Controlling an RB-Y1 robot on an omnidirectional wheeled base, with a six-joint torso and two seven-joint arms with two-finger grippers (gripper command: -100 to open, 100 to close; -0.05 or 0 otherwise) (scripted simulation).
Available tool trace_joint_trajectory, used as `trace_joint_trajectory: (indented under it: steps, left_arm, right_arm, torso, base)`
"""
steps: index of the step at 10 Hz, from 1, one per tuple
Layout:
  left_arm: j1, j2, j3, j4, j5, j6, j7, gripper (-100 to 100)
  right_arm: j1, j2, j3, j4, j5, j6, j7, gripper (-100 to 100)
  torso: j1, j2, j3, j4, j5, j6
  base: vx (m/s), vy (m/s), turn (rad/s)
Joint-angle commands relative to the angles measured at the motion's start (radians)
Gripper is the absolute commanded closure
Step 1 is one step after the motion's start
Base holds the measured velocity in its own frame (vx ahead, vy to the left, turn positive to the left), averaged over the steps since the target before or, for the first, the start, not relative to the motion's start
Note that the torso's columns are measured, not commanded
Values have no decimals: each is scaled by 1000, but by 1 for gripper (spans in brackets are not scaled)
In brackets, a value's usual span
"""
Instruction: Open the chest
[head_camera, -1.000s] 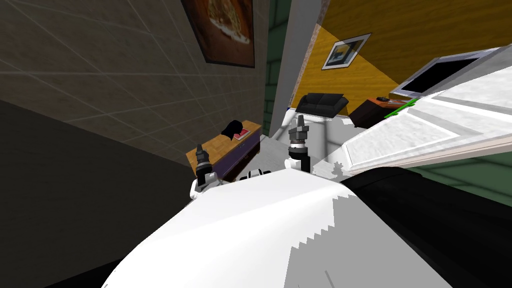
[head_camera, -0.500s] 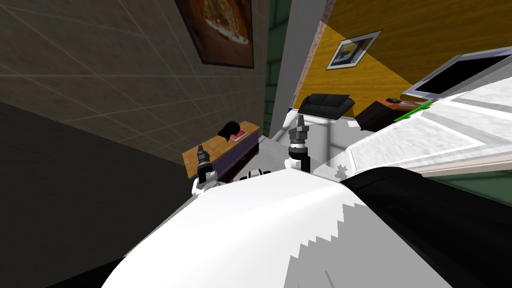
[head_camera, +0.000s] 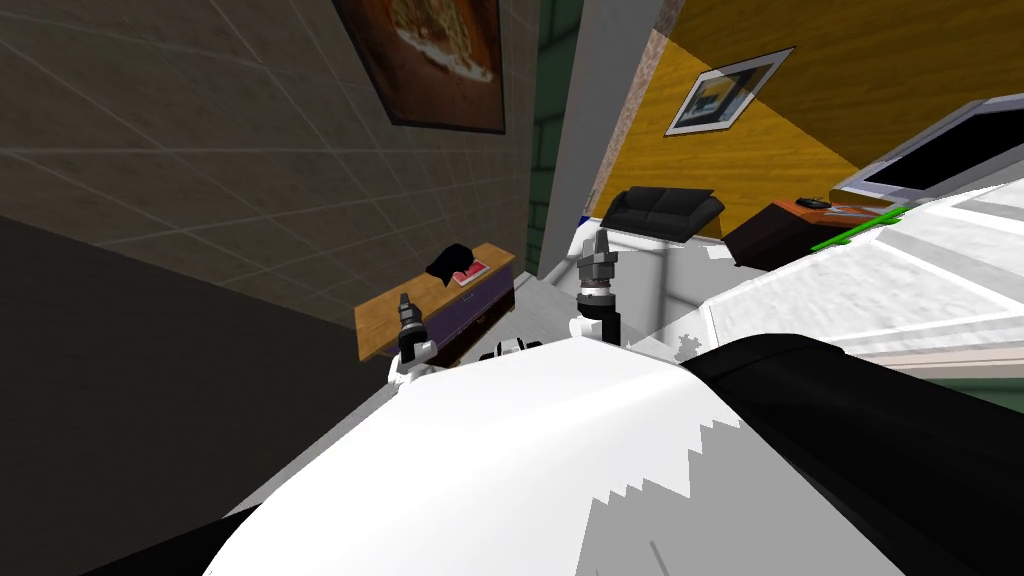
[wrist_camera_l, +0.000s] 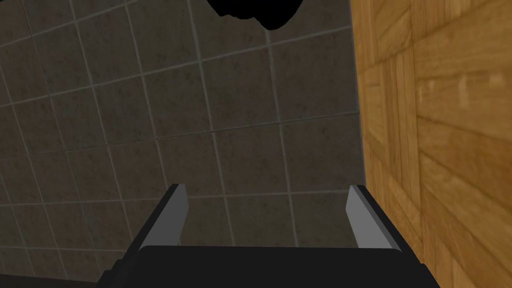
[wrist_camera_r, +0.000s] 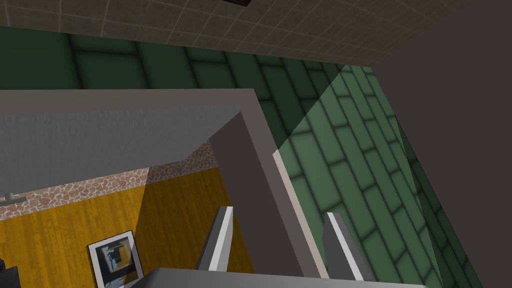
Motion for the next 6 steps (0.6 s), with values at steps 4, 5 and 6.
trace_joint_trajectory:
  steps: [4,5,6]
  left_arm:
    - [-89,2,39,150,12,21,5,-100]
    - [-89,2,39,172,12,21,5,-100]
    - [-89,2,39,172,12,21,5,-100]
  right_arm:
    - [0,0,0,0,0,0,0,0]
    - [0,0,0,0,0,0,0,0]
    - [0,0,0,0,0,0,0,0]
  torso:
    - [-1,-5,-2,-5,4,4]
    - [-3,-7,-3,-6,6,5]
    - [-1,-7,-4,-8,8,6]
  base:
    - [38,-139,89]
    - [27,-111,61]
    - [10,-44,11]
